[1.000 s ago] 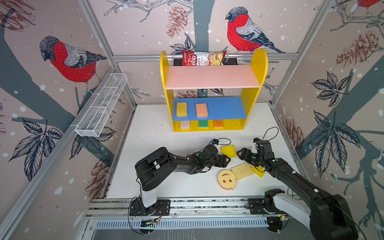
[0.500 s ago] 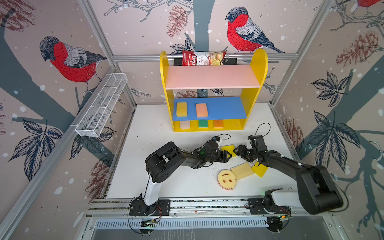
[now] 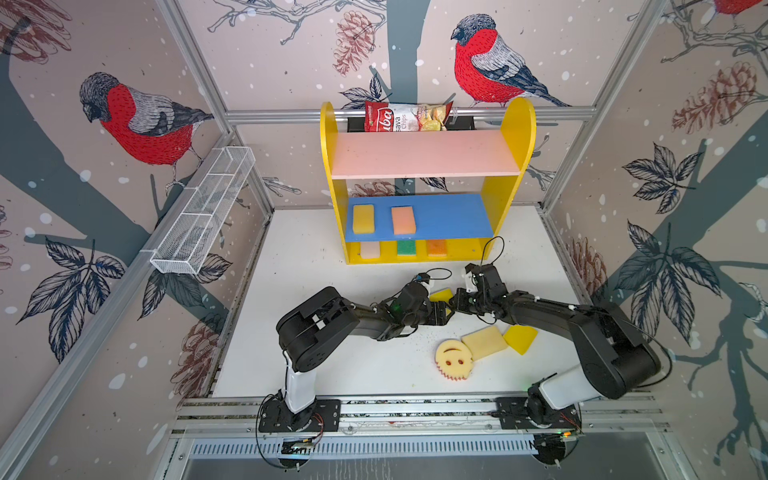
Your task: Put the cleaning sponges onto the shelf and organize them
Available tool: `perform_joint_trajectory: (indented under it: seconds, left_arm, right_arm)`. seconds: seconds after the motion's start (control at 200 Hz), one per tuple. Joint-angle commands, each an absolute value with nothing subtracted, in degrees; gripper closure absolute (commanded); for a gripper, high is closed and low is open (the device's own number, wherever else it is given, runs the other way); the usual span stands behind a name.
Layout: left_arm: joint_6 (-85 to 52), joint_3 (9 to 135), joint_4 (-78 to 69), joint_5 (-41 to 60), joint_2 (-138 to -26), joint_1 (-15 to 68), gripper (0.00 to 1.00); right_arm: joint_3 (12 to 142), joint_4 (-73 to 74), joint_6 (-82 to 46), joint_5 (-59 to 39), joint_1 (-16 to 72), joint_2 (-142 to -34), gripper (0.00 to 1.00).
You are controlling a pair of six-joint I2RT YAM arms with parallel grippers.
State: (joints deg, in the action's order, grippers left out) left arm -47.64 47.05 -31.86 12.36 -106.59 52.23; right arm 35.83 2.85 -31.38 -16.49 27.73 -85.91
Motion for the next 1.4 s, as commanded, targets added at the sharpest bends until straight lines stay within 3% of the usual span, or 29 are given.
perform_joint_trajectory:
  seconds: [0.0,0.41,0.59,0.805,1.396]
  left_arm:
    - [-48.46,44.76,-34.36,9.03,-103.4,52.11,0.24]
    - [-47.98,33.73,-24.74,-7.3,-80.56,52.1,0.19]
    - [-45.18,31.29,-13.82,-15.61,-67.28,51.94,0.11]
    - [-45.85,28.45,-0.7,-21.22,-53.06,51.68,0.02]
    - [-57.48,14.95,8.88,-18.95,-22.72,51.68,0.04]
  right_arm:
    - [35.33,2.91,-28.56,-16.9,27.95,-83.74,1.0]
    - [36.07,4.89,-21.45,-15.62,32.23,-74.62,1.0]
    - [43.2,-0.67,-15.06,-8.97,41.89,-78.92,1.0]
    - [50.01,-1.31,-9.01,-9.39,50.06,-84.87,1.0]
    - [63.45,-8.12,0.79,-31.2,51.84,-93.21,1.0]
